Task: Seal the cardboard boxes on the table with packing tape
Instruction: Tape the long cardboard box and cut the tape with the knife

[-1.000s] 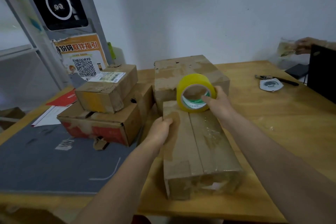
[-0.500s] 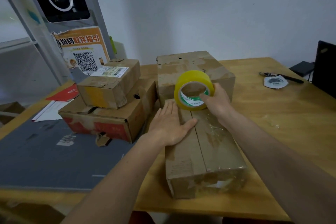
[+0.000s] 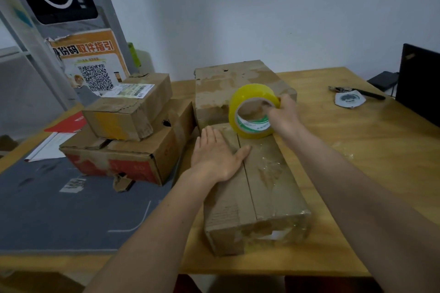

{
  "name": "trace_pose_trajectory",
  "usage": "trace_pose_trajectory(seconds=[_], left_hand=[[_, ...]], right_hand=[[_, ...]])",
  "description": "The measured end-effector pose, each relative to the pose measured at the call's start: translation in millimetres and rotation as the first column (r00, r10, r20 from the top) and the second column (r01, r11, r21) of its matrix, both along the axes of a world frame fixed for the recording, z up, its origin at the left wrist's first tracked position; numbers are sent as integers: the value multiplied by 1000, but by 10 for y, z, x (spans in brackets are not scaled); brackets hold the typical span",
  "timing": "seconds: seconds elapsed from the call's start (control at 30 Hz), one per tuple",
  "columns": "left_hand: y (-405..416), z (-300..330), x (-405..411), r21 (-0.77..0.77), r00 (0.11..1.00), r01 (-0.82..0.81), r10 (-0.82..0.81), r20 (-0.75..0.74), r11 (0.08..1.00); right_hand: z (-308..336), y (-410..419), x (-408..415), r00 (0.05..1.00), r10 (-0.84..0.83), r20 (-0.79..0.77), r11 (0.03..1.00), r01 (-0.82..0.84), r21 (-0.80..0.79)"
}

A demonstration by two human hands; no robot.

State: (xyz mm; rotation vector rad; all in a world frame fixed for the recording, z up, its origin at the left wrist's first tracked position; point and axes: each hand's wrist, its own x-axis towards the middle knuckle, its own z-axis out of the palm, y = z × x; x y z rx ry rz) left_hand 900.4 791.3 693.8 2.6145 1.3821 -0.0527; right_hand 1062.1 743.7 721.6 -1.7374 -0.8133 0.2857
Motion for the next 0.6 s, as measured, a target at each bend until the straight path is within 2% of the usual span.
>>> trace_pose_trajectory(seconds=[0.1, 0.2, 0.43, 0.6], left_hand=[[-17, 1, 13, 14, 999, 26, -26, -19, 1000], [-5, -1, 0, 11, 999, 47, -46, -27, 999], [-10, -12, -17, 8, 999, 50, -50, -20, 999], [-22, 11, -43, -17, 998, 54, -54, -10, 998]], right_hand=[[23, -111, 119, 1000, -7, -13, 999, 8, 35], [75, -210, 210, 1000, 0, 24, 1000, 0, -3], [166, -327, 337, 979, 7, 202, 995, 13, -95], [218, -379, 471, 937, -39, 347, 982, 100, -162]])
